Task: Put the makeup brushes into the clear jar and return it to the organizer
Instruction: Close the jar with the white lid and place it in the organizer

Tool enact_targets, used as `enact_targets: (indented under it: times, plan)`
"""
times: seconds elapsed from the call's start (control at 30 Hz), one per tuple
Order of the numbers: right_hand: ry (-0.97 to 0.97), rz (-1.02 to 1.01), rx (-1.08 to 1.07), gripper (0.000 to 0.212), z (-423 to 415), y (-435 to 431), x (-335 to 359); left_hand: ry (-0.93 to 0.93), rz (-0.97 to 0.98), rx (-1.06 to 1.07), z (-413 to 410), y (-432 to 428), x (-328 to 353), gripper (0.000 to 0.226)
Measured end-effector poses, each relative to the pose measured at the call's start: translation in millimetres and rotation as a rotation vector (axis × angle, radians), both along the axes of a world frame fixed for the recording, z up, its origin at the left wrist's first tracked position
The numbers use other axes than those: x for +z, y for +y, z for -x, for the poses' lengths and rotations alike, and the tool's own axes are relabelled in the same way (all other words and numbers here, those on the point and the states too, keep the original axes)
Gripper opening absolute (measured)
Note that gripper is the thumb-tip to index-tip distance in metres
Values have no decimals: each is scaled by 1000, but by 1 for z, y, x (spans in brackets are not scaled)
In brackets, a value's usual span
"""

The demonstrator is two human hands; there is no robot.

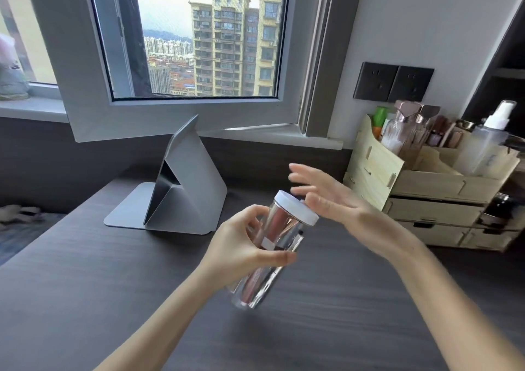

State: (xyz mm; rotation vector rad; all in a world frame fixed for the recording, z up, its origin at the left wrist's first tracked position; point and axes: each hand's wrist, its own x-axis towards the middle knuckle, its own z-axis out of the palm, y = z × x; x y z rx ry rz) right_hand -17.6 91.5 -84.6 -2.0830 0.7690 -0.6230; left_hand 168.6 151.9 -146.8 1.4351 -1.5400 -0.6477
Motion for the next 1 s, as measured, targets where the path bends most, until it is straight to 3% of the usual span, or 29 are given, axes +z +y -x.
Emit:
enact_targets:
  times: [0.07, 0.17, 0.27, 0.37, 0.43, 0.6, 0.7, 0.8, 0.87, 1.0]
  plan:
    - [108, 123, -3, 54, 0, -3, 3, -22, 16, -7, -1, -2, -1, 52]
    - [351, 489, -211, 67, -8, -5, 1, -37, 38, -12, 1, -2, -3, 55]
    - [400, 507, -189, 67, -6, -6, 2, -58, 59, -14, 1, -3, -5, 57]
    - [298, 436, -101, 52, -9, -6, -4, -75, 84, -17, 1, -4, -5, 61]
    - [186, 463, -153, 44, -15, -5, -11, -76, 116, -14, 3, -4, -5, 63]
    - [119, 555, -371, 47, -20, 4, -13, -51, 233, 52, 20, -7, -1, 55]
    - [4, 595, -462, 45, -9, 6, -9, -184, 384, 119, 31, -15, 8, 59]
    - [-232, 423, -526, 60, 9, 7, -3, -178, 486, 160, 51, -32, 24, 67]
    - [-408, 309, -518, 66, 21, 5, 0, -116, 545, 110, 69, -45, 35, 72]
    - [-493, 482, -687, 67, 56, 1, 14, -201, 513, -157, 97, -71, 52, 95]
